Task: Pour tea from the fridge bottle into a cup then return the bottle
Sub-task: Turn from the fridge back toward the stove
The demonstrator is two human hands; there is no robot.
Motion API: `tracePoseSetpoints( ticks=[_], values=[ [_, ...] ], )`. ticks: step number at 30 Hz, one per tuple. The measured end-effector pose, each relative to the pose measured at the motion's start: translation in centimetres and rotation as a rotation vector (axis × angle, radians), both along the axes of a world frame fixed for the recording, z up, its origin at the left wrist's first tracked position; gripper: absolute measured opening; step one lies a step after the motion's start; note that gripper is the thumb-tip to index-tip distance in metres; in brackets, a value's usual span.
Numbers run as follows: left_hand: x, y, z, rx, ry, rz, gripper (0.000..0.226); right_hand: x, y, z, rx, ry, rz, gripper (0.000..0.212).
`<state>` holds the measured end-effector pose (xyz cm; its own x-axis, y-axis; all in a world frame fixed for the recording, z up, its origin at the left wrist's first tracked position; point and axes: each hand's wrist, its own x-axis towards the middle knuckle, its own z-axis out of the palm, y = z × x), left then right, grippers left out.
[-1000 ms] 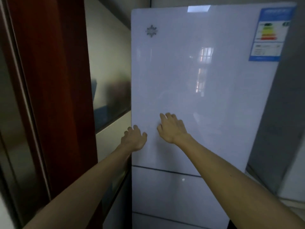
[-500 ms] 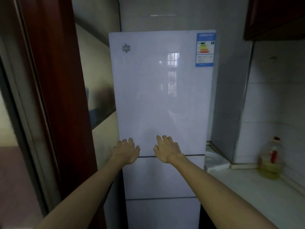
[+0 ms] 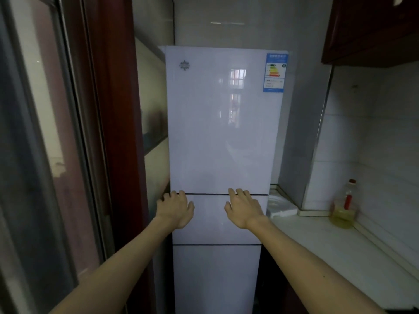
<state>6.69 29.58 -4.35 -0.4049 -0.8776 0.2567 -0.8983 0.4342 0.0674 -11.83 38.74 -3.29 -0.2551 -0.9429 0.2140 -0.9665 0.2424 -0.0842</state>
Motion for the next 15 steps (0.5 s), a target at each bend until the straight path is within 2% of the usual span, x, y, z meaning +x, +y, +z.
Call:
tracePoseSetpoints(
  ticks=[15],
  values=[
    [-0.3,15.8,-1.3,0.002,-0.021,0.039,0.044,-0.2,15.3,-0.5,0.004,0.044,0.013,0.053]
  ],
)
